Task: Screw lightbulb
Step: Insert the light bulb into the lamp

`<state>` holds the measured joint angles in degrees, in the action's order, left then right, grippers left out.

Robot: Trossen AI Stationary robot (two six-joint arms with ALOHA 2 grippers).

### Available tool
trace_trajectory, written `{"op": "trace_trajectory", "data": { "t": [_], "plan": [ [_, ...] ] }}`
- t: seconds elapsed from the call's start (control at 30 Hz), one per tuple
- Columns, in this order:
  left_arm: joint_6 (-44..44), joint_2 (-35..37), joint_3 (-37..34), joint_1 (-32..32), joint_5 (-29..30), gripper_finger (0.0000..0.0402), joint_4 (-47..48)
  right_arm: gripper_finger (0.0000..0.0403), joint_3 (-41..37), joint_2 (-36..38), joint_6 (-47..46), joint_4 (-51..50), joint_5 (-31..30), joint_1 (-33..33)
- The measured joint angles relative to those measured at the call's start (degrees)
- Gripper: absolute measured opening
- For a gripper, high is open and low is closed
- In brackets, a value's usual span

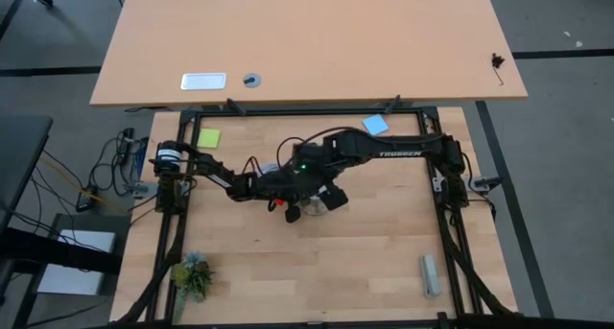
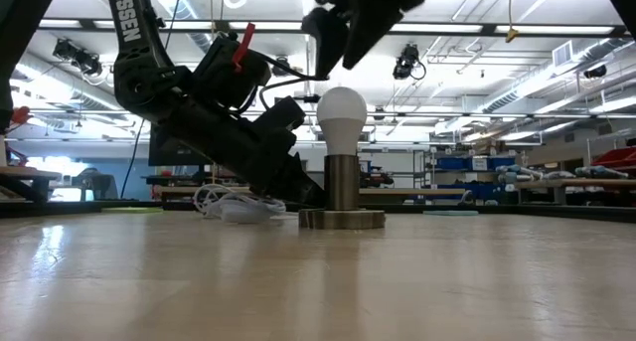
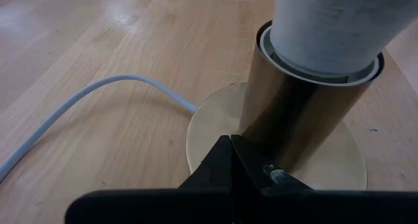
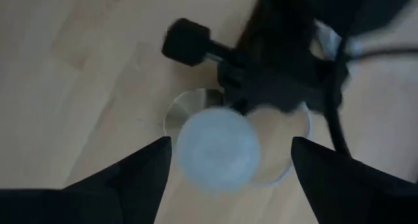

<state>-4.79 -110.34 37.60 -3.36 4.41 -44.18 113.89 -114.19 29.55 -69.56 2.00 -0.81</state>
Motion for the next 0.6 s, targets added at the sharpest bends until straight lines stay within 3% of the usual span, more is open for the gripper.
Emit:
{"op": "trace_trajectory", "data": {
  "t": [0.4,0.6],
  "plan": [
    [0.0,0.0,0.0,0.0,0.0,0.0000,0.0,0.0310,-7.4,-0.1,4.6,3.9,-0.1,-0.9],
    [0.0,0.0,0.0,0.0,0.0,0.0000,0.0,0.0289,-7.5,-0.1,-7.3,4.4,-0.5,-0.7]
  ]
}}
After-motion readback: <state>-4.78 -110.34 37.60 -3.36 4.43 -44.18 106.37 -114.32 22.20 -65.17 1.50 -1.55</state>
